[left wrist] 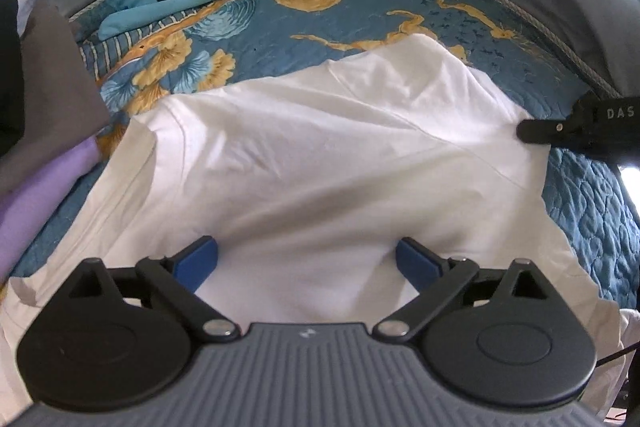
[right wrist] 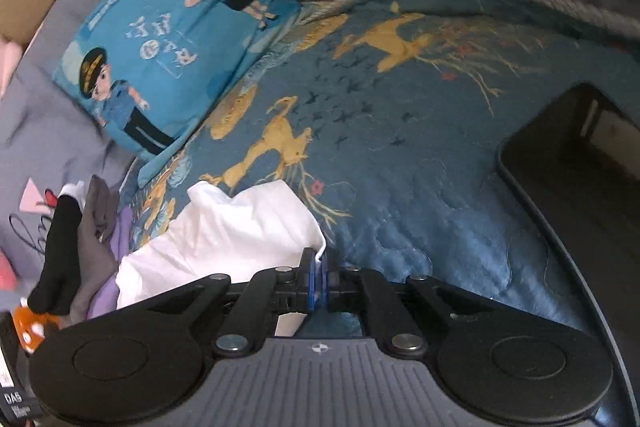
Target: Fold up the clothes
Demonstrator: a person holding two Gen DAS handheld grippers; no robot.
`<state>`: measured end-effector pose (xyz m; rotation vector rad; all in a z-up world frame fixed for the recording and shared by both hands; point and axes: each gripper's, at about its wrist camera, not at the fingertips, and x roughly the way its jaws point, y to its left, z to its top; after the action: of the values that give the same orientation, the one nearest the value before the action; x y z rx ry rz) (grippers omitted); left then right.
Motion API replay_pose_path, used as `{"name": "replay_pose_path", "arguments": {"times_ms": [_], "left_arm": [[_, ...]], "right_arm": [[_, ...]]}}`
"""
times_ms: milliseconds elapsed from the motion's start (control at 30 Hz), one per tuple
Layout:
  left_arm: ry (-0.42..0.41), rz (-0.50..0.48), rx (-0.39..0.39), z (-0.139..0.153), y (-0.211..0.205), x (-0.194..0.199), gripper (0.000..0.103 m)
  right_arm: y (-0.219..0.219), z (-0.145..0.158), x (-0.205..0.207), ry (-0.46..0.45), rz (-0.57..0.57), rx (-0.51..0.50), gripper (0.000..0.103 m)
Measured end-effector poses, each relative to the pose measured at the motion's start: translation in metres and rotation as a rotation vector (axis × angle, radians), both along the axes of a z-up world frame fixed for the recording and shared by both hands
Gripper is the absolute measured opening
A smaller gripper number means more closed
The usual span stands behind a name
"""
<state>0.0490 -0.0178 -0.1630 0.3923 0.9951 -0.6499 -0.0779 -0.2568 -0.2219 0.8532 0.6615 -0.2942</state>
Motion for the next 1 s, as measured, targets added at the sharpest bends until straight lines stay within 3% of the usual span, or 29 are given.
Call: {"name": "replay_pose_path", "arguments": {"times_ms": [200, 333, 400, 567, 667, 800, 900, 967, 1000], "left_arm": [[-0.006, -0.111, -0.067, 0.017, -0.003, -0.006, 0.097], [-0.008, -0.216, -0.135, 0.031, -0.007, -0.009, 0.097], [-0.009, -0.268, -0.169, 0.038, -0.009, -0.011, 0.097], [0.01, -0.244, -0.087, 0.021, -0.019, 0.012, 0.099], [0.022, -0.223, -0.032, 0.01, -0.025, 0.028, 0.103], [0.038, -0.194, 0.042, -0.006, -0.033, 0.049, 0.103], [0.046, -0.18, 0.06, -0.011, -0.034, 0.056, 0.103], [0.044, -0.178, 0.059, -0.01, -0.034, 0.055, 0.103], [0.042, -0.177, 0.06, -0.01, -0.034, 0.055, 0.103]], "right_arm": [[-0.017, 0.009, -0.012, -0.039, -0.043, 0.008, 0.009], [-0.023, 0.011, -0.024, -0.068, -0.023, 0.091, 0.014], [-0.026, 0.012, -0.03, -0.082, -0.012, 0.134, 0.023], [-0.007, 0.01, -0.029, -0.088, 0.042, 0.162, 0.033], [-0.002, 0.003, -0.02, -0.037, 0.055, 0.177, 0.043], [0.0, -0.016, -0.019, -0.026, 0.019, 0.36, 0.049], [0.005, -0.026, -0.016, -0.061, -0.029, 0.434, 0.053], [0.009, -0.028, -0.008, -0.093, -0.062, 0.445, 0.052], [0.01, -0.029, -0.005, -0.11, -0.078, 0.449, 0.041]]}}
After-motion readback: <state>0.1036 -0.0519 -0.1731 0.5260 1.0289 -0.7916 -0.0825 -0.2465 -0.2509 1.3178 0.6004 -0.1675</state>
